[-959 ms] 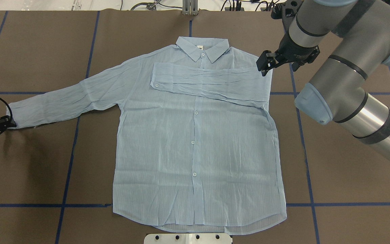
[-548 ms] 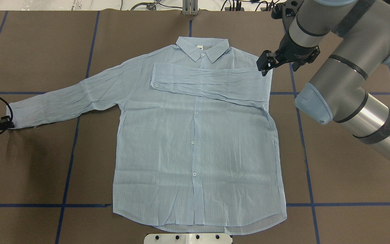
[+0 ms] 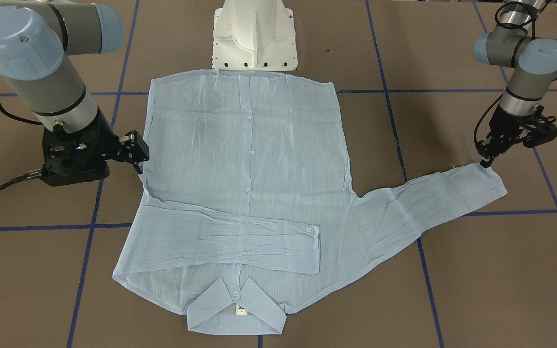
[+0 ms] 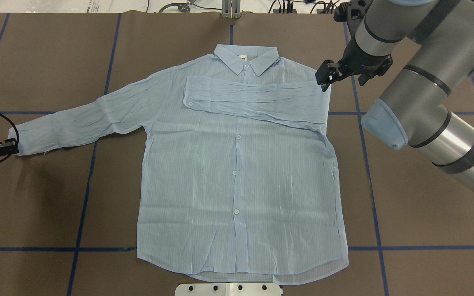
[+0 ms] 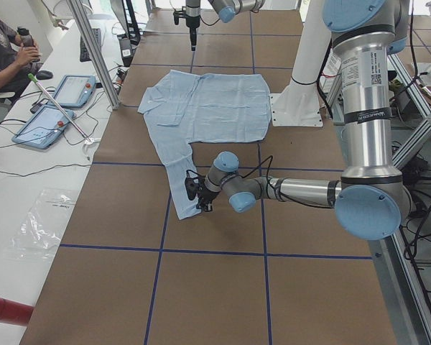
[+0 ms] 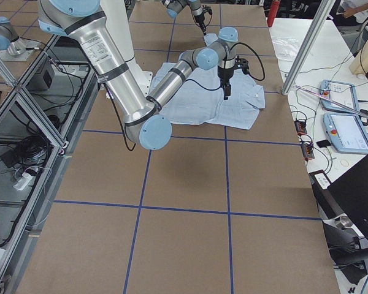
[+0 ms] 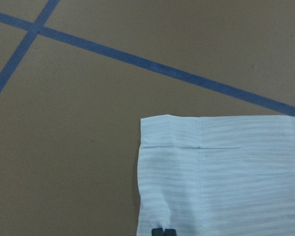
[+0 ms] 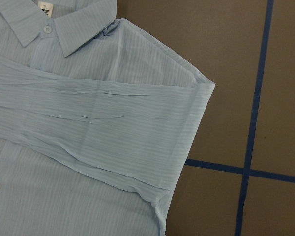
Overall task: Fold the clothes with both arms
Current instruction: 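Release the sleeve and raise the right gripper away from the shirt, then grasp the other sleeve cuff with the left gripper and lift it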
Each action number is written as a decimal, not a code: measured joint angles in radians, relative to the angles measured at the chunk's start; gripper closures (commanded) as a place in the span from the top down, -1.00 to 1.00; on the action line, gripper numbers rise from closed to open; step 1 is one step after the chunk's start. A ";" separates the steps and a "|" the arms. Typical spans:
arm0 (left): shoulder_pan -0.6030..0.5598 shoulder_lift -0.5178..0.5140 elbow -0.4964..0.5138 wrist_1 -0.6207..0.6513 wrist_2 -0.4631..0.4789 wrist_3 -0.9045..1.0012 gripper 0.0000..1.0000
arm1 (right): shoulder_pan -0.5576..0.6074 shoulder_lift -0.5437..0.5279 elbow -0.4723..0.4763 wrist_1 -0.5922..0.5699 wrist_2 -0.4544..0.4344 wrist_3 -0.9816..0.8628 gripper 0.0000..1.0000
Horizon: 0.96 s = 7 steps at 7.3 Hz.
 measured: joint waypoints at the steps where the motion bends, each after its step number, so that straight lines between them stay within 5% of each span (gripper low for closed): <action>1: -0.003 -0.006 -0.039 0.027 -0.002 -0.001 -1.00 | 0.009 -0.033 0.018 -0.001 0.003 -0.002 1.00; 4: -0.065 -0.107 -0.134 0.169 -0.006 -0.008 -1.00 | 0.061 -0.173 0.067 -0.002 0.011 -0.111 1.00; 7: -0.106 -0.448 -0.195 0.620 -0.007 -0.053 -1.00 | 0.159 -0.319 0.084 0.006 0.062 -0.319 1.00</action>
